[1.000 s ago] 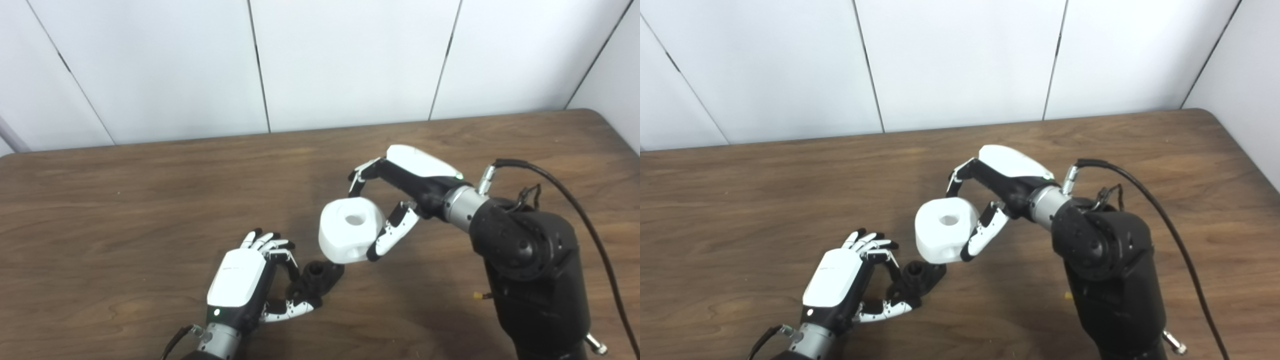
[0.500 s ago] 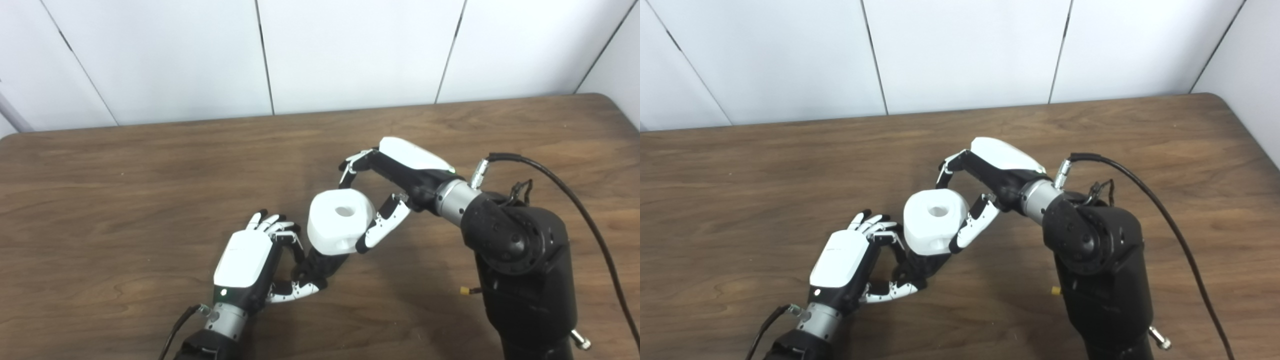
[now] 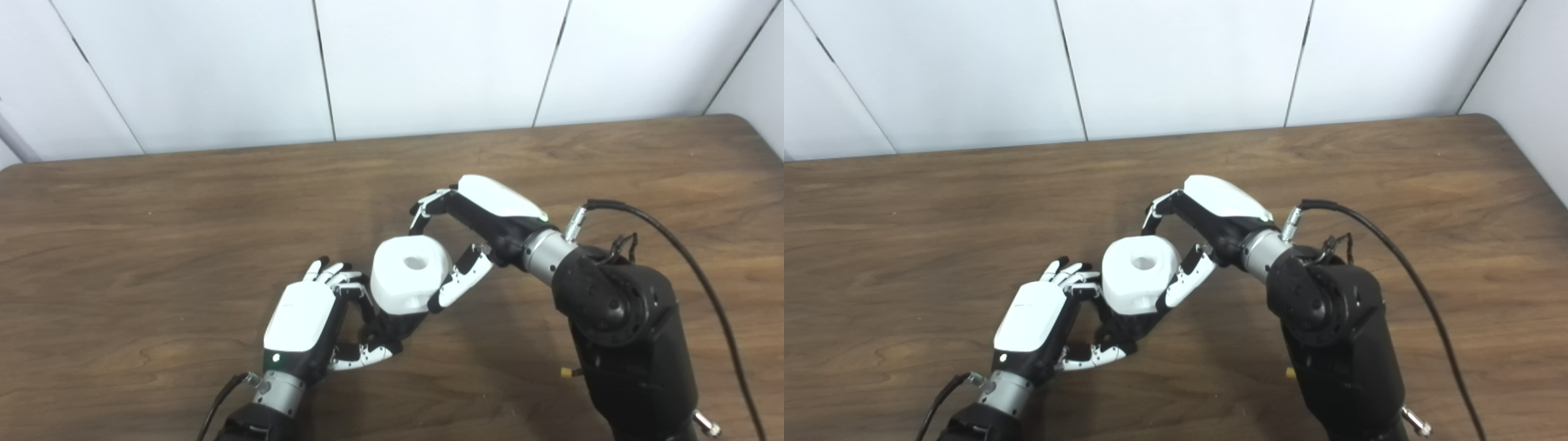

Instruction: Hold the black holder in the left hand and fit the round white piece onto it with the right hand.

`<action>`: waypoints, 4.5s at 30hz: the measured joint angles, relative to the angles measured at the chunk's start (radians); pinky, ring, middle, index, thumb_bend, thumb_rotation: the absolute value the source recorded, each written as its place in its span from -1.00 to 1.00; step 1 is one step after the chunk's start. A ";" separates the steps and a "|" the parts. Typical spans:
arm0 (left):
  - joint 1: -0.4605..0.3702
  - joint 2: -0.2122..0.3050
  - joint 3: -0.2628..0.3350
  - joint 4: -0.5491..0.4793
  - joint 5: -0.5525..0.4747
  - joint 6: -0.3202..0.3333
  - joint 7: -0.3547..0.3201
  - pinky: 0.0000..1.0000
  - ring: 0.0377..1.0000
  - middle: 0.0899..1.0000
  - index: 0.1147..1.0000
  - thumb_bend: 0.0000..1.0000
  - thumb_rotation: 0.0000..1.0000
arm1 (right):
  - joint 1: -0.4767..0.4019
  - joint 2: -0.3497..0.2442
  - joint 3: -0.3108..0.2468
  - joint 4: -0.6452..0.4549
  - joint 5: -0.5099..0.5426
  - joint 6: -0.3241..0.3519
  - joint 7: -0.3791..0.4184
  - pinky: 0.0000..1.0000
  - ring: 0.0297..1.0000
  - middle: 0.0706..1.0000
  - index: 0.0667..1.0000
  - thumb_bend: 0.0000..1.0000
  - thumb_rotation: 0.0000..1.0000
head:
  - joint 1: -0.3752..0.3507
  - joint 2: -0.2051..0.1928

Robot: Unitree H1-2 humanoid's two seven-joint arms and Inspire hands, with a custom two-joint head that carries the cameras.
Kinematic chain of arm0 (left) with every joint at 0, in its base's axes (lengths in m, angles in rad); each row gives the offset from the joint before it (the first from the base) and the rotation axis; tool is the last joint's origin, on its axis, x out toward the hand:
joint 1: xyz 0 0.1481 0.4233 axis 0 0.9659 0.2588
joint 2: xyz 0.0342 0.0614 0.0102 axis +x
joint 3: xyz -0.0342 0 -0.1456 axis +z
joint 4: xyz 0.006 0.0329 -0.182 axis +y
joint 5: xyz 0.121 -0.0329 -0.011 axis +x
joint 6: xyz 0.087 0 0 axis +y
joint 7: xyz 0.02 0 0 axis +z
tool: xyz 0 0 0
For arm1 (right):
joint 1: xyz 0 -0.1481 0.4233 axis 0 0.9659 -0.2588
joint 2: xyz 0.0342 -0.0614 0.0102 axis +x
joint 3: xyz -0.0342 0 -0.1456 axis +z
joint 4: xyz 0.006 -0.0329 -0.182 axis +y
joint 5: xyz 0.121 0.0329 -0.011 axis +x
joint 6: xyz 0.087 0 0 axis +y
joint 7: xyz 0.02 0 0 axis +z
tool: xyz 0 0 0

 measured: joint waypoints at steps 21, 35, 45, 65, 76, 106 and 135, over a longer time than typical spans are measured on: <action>-0.001 -0.009 -0.003 0.000 0.012 0.006 -0.002 0.94 0.74 0.51 -0.16 0.04 -0.90 | 0.009 -0.031 0.046 0.013 0.027 0.000 -0.052 1.00 0.86 0.62 -0.11 0.05 -0.73 | 0.005 0.003; -0.003 -0.010 -0.008 0.000 0.014 0.018 -0.003 0.94 0.74 0.51 -0.16 0.04 -0.90 | 0.018 -0.034 0.046 0.017 0.032 0.001 -0.055 1.00 0.88 0.63 -0.11 0.05 -0.73 | 0.008 0.009; -0.005 -0.010 -0.012 -0.001 0.014 0.026 -0.004 0.96 0.75 0.51 -0.16 0.04 -0.90 | 0.027 -0.034 0.055 0.020 0.032 0.001 -0.083 1.00 0.87 0.65 -0.11 0.05 -0.73 | 0.008 0.009; -0.007 -0.010 -0.016 -0.001 0.015 0.026 -0.003 0.95 0.75 0.51 -0.16 0.04 -0.90 | 0.027 -0.036 0.067 0.021 0.029 0.001 -0.093 1.00 0.89 0.66 -0.11 0.05 -0.73 | 0.012 0.009; -0.008 -0.010 -0.017 0.000 0.015 0.026 -0.002 0.95 0.74 0.51 -0.16 0.04 -0.90 | 0.021 -0.055 0.083 0.021 0.029 0.001 -0.091 1.00 0.89 0.67 -0.11 0.05 -0.73 | 0.000 0.015; -0.009 -0.015 -0.022 0.000 0.021 0.037 -0.002 0.94 0.74 0.51 -0.16 0.04 -0.90 | 0.031 -0.068 0.153 -0.003 0.024 -0.002 -0.127 1.00 0.87 0.64 -0.11 0.05 -0.73 | 0.011 0.009; -0.010 -0.015 -0.024 0.000 0.021 0.039 -0.002 0.94 0.75 0.51 -0.16 0.04 -0.90 | 0.032 -0.076 0.143 -0.002 0.055 -0.003 -0.144 1.00 0.88 0.64 -0.11 0.05 -0.73 | 0.005 0.009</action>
